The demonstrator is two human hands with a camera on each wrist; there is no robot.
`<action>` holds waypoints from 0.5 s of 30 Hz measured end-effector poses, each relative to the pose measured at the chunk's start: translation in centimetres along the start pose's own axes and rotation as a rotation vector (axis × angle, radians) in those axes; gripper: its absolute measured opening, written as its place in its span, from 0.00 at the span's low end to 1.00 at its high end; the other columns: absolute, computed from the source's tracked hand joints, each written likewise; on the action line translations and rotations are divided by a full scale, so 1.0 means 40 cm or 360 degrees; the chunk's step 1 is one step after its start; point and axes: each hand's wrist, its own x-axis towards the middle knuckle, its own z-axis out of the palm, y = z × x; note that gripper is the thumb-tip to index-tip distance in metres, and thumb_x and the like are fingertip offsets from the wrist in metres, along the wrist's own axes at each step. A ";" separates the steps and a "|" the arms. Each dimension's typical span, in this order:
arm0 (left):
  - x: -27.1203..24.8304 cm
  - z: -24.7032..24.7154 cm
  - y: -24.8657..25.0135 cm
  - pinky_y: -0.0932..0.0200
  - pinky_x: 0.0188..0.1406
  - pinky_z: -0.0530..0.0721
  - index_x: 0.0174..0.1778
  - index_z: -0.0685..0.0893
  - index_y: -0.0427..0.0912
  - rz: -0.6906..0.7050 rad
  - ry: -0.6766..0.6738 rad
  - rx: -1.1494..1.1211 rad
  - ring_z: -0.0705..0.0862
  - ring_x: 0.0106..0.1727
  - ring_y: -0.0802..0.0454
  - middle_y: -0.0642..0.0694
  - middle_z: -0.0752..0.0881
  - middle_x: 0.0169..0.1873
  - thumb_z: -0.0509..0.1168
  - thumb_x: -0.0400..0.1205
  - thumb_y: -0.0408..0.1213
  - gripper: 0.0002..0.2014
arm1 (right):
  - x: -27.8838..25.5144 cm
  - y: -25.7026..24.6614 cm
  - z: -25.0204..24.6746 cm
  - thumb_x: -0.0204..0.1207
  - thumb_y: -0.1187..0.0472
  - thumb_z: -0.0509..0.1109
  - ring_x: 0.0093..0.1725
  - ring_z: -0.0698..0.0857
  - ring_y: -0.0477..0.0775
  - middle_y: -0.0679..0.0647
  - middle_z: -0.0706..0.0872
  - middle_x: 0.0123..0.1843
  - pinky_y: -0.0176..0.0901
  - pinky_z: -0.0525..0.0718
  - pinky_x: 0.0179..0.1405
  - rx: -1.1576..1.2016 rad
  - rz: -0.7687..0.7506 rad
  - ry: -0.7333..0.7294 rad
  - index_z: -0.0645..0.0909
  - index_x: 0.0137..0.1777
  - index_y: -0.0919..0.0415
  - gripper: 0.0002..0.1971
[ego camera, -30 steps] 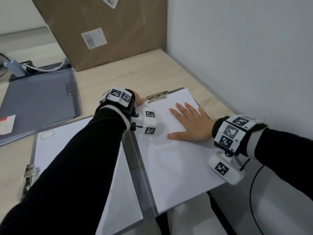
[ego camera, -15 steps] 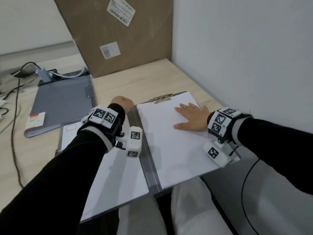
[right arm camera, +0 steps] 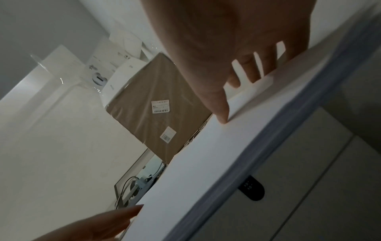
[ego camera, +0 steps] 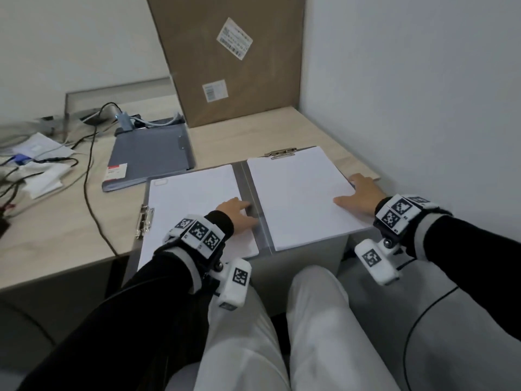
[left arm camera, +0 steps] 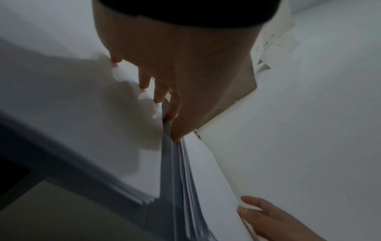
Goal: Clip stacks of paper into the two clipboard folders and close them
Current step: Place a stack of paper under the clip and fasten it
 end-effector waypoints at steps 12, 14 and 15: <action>-0.027 0.022 0.052 0.42 0.81 0.54 0.83 0.55 0.50 0.0046 -0.0056 -0.0100 0.48 0.85 0.41 0.43 0.50 0.84 0.61 0.82 0.47 0.34 | -0.011 0.100 -0.045 0.76 0.50 0.71 0.30 0.75 0.51 0.58 0.78 0.45 0.39 0.70 0.25 0.0273 0.0308 -0.0035 0.75 0.39 0.63 0.16; -0.017 0.019 0.075 0.45 0.82 0.54 0.82 0.59 0.50 0.0080 -0.0016 -0.0318 0.51 0.85 0.43 0.44 0.50 0.84 0.63 0.81 0.46 0.33 | 0.002 0.111 -0.063 0.77 0.53 0.71 0.32 0.76 0.55 0.59 0.78 0.46 0.41 0.71 0.30 0.0316 0.0330 0.0109 0.74 0.33 0.62 0.16; -0.013 0.016 0.085 0.47 0.81 0.56 0.81 0.62 0.49 0.0093 0.0068 -0.0461 0.54 0.84 0.43 0.43 0.52 0.84 0.64 0.81 0.44 0.31 | 0.008 0.116 -0.072 0.77 0.54 0.70 0.37 0.79 0.58 0.60 0.79 0.46 0.41 0.73 0.36 0.0320 0.0360 0.0153 0.79 0.37 0.66 0.14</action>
